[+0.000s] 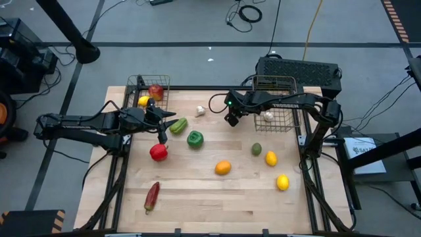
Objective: Sort produce into baskets
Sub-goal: Put the red apple into the left wire basket
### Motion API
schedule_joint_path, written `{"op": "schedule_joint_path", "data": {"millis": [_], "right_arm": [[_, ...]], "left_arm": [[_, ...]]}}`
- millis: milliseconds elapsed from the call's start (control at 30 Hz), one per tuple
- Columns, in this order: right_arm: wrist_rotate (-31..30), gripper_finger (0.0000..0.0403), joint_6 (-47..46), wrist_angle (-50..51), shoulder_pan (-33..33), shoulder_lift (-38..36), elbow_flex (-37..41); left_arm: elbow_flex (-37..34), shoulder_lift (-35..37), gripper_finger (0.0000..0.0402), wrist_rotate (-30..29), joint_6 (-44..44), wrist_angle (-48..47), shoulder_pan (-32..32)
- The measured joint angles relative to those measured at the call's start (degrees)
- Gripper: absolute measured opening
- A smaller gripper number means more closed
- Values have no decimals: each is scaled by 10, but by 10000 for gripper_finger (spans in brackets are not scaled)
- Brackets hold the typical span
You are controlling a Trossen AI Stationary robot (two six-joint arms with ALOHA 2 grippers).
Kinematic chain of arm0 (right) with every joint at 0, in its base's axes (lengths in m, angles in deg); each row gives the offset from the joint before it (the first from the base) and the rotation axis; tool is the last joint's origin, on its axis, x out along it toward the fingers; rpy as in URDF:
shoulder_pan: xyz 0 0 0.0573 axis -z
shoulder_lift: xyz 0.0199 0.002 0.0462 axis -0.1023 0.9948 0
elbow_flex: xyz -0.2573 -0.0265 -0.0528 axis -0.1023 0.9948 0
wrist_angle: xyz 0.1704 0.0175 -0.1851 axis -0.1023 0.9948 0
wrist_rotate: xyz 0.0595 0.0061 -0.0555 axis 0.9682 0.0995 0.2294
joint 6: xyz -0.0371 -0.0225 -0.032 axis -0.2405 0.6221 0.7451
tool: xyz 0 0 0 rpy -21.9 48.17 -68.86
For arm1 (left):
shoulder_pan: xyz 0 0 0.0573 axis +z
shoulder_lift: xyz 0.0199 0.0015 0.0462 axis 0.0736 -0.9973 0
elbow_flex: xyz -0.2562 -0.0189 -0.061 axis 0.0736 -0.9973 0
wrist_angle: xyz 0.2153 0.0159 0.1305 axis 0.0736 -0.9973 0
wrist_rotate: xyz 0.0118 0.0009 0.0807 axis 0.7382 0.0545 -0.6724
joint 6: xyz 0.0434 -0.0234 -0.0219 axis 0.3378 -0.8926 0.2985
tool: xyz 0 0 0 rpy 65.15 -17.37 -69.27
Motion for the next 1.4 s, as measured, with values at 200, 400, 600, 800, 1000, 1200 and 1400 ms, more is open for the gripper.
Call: {"op": "schedule_joint_path", "data": {"millis": [200, 400, 600, 800, 1000, 1200, 1400], "right_arm": [[0, 4, 15, -2, 1, 0, 0], [-2, 1, 26, -3, 2, 0, 0], [-3, 0, 38, -16, -8, 0, 0], [-2, 0, 52, -38, -31, 0, -20], [1, 0, 79, -78, -58, 0, -59], [47, 0, 114, -197, -71, 0, -80], [92, 0, 117, -347, -70, 0, -80]], "left_arm": [[0, 0, 132, 0, 0, 0, 0], [0, 0, 132, 0, 0, 0, 0], [0, 0, 132, 0, 0, 0, 0], [0, 0, 132, -8, 4, 0, 0], [5, 2, 132, -30, 6, -9, 0], [44, 27, 132, -29, -11, -69, -4], [51, 66, 132, -27, -30, -91, -9]]}}
